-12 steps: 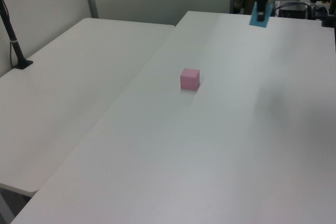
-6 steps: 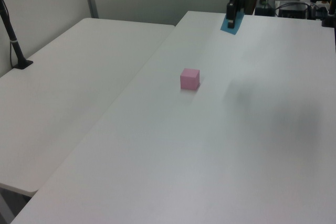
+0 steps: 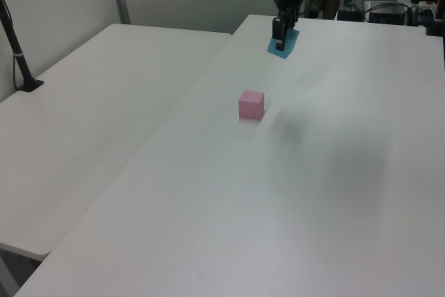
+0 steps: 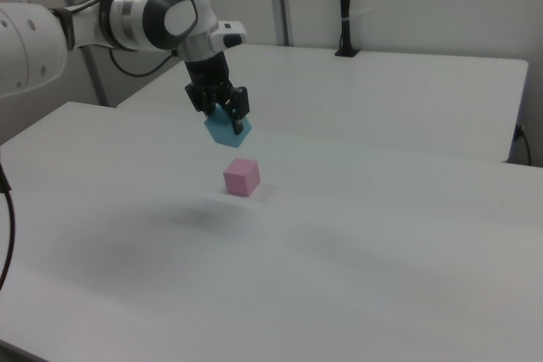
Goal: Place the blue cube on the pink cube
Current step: 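Carry the held blue cube over the pink cube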
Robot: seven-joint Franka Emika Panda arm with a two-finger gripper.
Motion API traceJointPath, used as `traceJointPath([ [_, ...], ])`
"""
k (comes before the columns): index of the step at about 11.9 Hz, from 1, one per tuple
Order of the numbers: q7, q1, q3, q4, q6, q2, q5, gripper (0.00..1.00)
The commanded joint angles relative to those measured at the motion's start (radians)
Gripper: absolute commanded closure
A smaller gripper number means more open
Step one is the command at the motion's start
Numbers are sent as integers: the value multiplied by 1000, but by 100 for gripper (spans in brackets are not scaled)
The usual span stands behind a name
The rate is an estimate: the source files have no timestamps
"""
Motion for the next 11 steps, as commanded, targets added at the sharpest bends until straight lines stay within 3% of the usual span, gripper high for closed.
traceJointPath([
  [1, 74, 3, 18, 100, -2, 85, 7, 64],
  [4, 151, 14, 58, 103, 2, 131, 1, 62],
  [7, 181, 28, 59, 164, 31, 197, -1, 61],
  [11, 186, 34, 59, 174, 60, 230, -1, 61],
])
